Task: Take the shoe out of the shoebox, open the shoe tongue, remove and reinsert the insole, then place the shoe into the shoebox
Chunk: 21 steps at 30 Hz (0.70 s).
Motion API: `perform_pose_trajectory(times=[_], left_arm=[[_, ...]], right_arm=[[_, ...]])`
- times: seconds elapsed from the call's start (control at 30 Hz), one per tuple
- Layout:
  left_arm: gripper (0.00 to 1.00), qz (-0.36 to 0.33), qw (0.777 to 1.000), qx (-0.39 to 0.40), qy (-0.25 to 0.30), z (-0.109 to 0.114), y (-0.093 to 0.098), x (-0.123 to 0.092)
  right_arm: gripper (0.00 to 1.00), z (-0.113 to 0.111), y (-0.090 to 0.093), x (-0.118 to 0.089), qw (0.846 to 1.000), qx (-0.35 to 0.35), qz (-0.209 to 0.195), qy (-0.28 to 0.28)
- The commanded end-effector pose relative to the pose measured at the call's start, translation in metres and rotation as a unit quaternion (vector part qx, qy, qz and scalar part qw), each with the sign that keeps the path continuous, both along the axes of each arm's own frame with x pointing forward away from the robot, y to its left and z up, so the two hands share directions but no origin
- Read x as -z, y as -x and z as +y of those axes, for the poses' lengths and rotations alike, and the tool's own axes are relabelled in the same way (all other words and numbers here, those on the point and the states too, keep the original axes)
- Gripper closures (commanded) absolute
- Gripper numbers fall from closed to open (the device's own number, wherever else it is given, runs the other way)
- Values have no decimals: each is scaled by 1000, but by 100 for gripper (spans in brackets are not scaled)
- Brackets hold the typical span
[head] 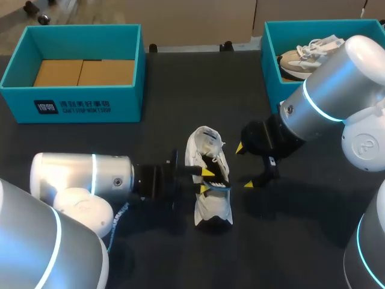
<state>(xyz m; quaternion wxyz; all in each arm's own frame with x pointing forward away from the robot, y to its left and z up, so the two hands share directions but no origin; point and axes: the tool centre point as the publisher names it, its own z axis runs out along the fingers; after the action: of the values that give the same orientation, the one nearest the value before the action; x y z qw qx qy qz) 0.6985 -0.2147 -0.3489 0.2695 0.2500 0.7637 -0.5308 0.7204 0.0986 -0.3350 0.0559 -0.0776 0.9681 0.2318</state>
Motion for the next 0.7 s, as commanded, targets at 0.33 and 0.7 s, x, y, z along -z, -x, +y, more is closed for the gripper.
perform_pose_trajectory(times=[0.33,0.7], left_arm=[[66,-5,1000,-5,5,14,15,-19],[96,5,1000,3,7,6,21,-16]], right_arm=[[0,2,1,1,1000,1,-2,2],[0,2,1,1,1000,1,-2,2]])
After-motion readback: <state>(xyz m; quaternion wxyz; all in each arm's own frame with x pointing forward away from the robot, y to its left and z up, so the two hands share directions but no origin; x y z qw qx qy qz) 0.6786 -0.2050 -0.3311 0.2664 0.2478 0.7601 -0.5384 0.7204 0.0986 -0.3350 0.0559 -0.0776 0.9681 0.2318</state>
